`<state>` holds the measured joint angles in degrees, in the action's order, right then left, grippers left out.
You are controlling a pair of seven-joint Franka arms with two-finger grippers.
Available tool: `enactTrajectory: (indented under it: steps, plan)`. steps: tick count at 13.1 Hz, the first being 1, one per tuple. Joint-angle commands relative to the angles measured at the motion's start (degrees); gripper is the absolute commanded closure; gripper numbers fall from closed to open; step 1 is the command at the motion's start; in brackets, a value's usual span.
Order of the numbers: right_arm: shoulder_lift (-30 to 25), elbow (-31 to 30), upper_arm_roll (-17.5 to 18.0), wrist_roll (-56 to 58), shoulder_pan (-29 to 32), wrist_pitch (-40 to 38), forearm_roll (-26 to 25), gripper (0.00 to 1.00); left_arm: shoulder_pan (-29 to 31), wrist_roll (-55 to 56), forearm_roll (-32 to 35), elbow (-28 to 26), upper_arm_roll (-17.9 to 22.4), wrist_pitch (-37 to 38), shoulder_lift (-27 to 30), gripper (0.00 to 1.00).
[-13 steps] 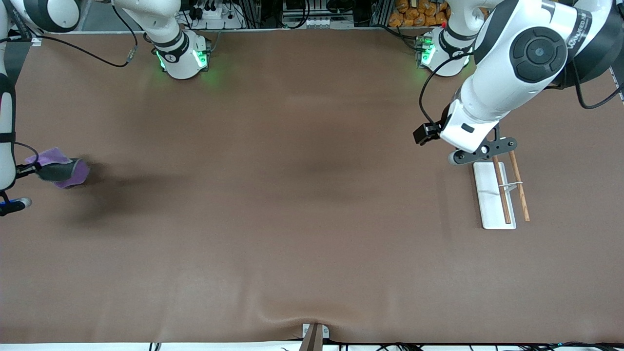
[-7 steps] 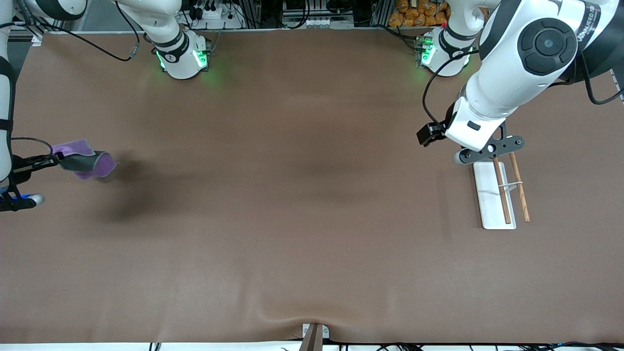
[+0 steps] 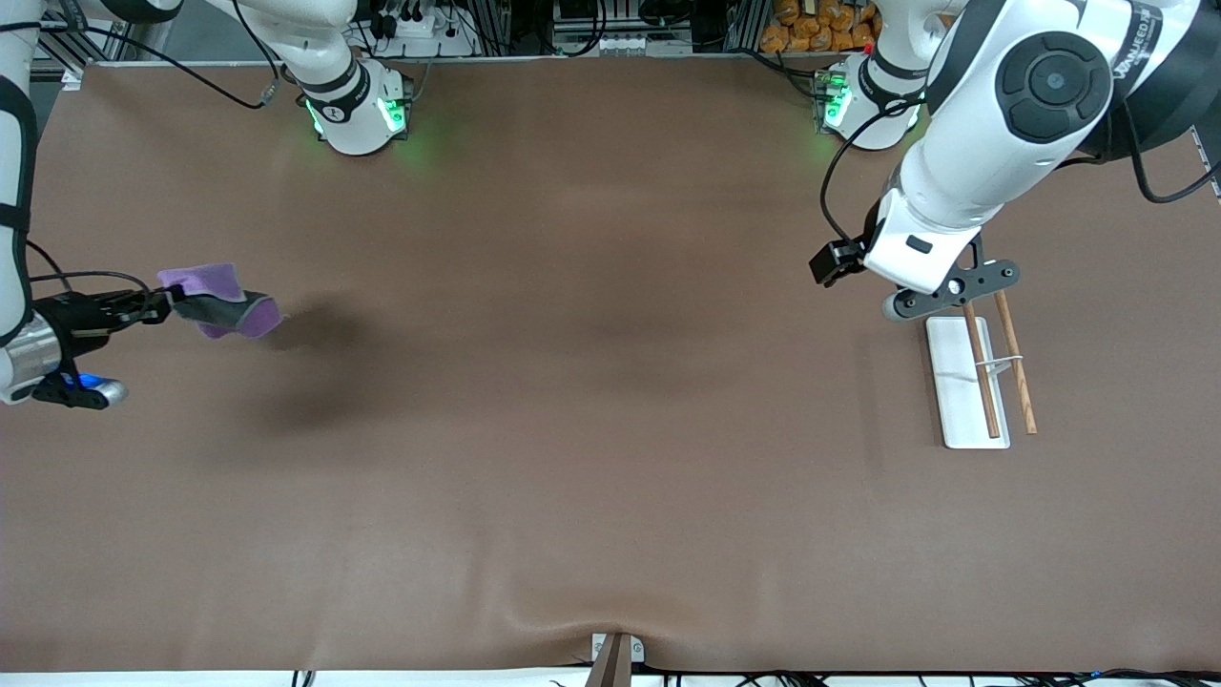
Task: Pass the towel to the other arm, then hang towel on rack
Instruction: 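Lift the towel with the right gripper toward the left gripper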
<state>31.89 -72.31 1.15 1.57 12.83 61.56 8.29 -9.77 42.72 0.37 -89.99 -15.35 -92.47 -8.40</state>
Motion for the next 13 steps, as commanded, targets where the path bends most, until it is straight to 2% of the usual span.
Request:
enactTrajectory:
  steps: [1, 3, 8, 11, 13]
  plan:
    - [-3.4, -0.5, 0.2, -10.0, -3.1, -0.9, 3.8, 1.00, -0.4, 3.6, 0.4, 0.4, -0.4, -2.2, -0.8, 0.00]
    - [-4.9, -0.6, 0.5, -16.5, -6.7, -1.1, 4.8, 1.00, -2.5, 6.6, 0.5, 0.4, -0.4, -3.4, -2.0, 0.00]
    - [-5.4, -0.2, 0.7, -33.5, -12.6, -1.4, 13.0, 1.00, -5.1, 15.0, 0.4, 0.5, -0.5, -7.6, -4.8, 0.00]
    - [-5.4, 2.5, 0.7, -40.6, -16.8, -1.1, 13.9, 1.00, -5.4, 19.1, 0.3, 0.5, -0.5, -11.0, -6.6, 0.00]
    - [-5.3, 4.4, 0.6, -48.0, -19.2, -0.5, 17.4, 1.00, -6.2, 22.4, -1.2, 0.6, -0.5, -14.0, -7.6, 0.00]
